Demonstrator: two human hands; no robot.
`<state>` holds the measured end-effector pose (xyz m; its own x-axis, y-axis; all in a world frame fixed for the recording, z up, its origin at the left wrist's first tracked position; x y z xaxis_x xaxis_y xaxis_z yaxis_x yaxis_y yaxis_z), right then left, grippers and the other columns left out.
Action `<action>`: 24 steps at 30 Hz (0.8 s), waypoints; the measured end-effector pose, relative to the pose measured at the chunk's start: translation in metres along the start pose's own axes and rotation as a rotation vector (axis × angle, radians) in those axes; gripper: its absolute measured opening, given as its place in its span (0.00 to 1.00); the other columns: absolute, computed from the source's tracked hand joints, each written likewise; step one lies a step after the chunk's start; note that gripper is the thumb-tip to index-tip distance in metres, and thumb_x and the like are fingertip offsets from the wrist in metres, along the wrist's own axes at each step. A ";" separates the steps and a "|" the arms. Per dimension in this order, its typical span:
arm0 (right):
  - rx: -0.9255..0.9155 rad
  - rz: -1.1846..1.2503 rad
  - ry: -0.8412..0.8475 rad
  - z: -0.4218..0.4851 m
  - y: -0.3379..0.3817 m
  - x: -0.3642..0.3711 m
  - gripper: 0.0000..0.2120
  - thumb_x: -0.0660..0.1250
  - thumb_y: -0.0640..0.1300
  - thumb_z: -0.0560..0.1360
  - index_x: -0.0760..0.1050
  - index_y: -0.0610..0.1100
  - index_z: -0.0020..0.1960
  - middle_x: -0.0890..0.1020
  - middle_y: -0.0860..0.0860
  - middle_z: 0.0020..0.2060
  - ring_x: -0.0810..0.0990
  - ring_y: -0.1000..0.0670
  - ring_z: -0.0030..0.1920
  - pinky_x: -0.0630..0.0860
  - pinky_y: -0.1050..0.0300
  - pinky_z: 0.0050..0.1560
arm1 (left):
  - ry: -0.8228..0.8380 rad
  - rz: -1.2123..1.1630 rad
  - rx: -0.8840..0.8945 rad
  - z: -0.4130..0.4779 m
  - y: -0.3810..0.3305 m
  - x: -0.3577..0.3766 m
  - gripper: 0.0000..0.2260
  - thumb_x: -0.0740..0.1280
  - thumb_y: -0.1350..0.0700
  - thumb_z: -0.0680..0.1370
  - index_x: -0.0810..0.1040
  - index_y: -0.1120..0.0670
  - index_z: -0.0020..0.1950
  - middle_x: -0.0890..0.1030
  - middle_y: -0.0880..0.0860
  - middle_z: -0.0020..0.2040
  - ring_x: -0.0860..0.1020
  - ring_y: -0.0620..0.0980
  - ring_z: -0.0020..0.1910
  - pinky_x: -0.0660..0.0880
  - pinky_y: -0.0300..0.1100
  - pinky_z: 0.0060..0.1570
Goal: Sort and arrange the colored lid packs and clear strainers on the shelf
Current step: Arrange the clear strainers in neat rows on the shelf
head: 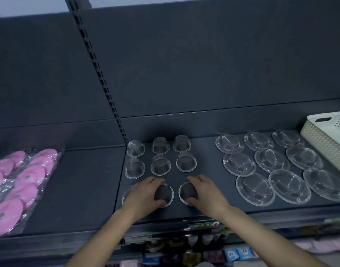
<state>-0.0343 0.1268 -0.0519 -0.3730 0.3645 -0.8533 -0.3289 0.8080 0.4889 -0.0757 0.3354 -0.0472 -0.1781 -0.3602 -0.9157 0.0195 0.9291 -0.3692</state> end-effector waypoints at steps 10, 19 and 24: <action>-0.007 0.054 -0.030 -0.001 -0.006 -0.002 0.31 0.67 0.55 0.73 0.63 0.47 0.72 0.70 0.47 0.63 0.68 0.46 0.66 0.65 0.56 0.66 | -0.016 0.048 0.021 0.003 -0.008 -0.003 0.32 0.67 0.38 0.68 0.67 0.47 0.70 0.72 0.46 0.65 0.71 0.49 0.64 0.65 0.41 0.63; 0.084 -0.029 -0.244 -0.016 -0.054 -0.048 0.24 0.66 0.48 0.76 0.69 0.42 0.69 0.72 0.44 0.63 0.68 0.43 0.65 0.66 0.55 0.66 | -0.138 -0.042 0.188 0.017 -0.053 -0.012 0.31 0.60 0.36 0.72 0.69 0.52 0.70 0.72 0.48 0.64 0.69 0.45 0.64 0.64 0.33 0.60; 0.237 -0.212 -0.179 -0.038 -0.101 -0.066 0.25 0.66 0.52 0.74 0.68 0.44 0.68 0.67 0.44 0.67 0.63 0.41 0.66 0.65 0.52 0.68 | -0.108 -0.050 0.257 0.032 -0.097 -0.001 0.24 0.64 0.45 0.77 0.69 0.54 0.71 0.72 0.49 0.66 0.68 0.47 0.66 0.62 0.34 0.63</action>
<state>-0.0094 0.0037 -0.0375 -0.1534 0.2352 -0.9598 -0.1647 0.9516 0.2595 -0.0458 0.2429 -0.0155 -0.0800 -0.4249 -0.9017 0.2644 0.8632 -0.4302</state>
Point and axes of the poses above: each hand's wrist, its own z-axis towards the middle knuckle, its own x-axis out of the palm, y = z × x, the point moved 1 cm from there along z, towards the middle knuckle
